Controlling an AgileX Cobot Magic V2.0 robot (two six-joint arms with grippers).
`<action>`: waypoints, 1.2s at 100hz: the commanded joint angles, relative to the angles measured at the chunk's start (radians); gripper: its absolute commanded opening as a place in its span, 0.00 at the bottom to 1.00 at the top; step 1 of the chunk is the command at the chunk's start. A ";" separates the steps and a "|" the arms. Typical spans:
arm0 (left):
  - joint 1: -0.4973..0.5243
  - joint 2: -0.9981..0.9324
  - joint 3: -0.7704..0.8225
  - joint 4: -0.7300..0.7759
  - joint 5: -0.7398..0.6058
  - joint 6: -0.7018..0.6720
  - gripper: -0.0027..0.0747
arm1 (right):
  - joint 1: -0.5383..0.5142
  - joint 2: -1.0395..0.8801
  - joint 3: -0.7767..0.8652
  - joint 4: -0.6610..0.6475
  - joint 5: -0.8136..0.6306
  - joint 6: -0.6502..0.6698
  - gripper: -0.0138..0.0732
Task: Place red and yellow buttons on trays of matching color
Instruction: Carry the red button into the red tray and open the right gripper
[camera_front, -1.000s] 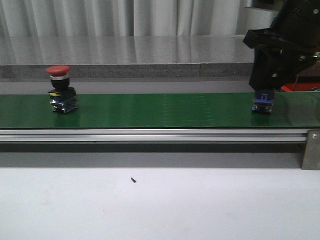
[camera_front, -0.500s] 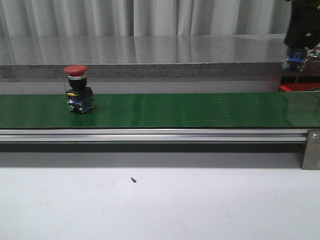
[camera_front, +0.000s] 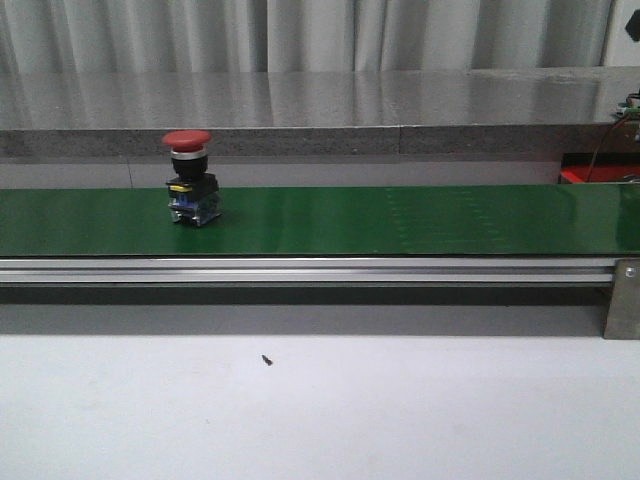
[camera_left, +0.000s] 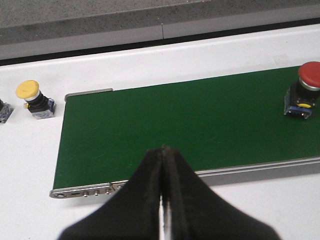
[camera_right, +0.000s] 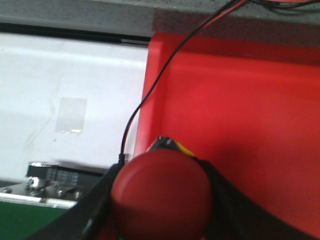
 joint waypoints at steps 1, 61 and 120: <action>-0.006 -0.008 -0.027 -0.026 -0.066 0.001 0.01 | -0.004 -0.001 -0.070 -0.016 -0.076 -0.004 0.39; -0.006 -0.008 -0.027 -0.026 -0.066 0.001 0.01 | -0.016 0.179 -0.129 -0.102 -0.131 0.000 0.40; -0.006 -0.008 -0.027 -0.028 -0.066 0.001 0.01 | -0.016 0.106 -0.180 -0.103 -0.070 0.000 0.89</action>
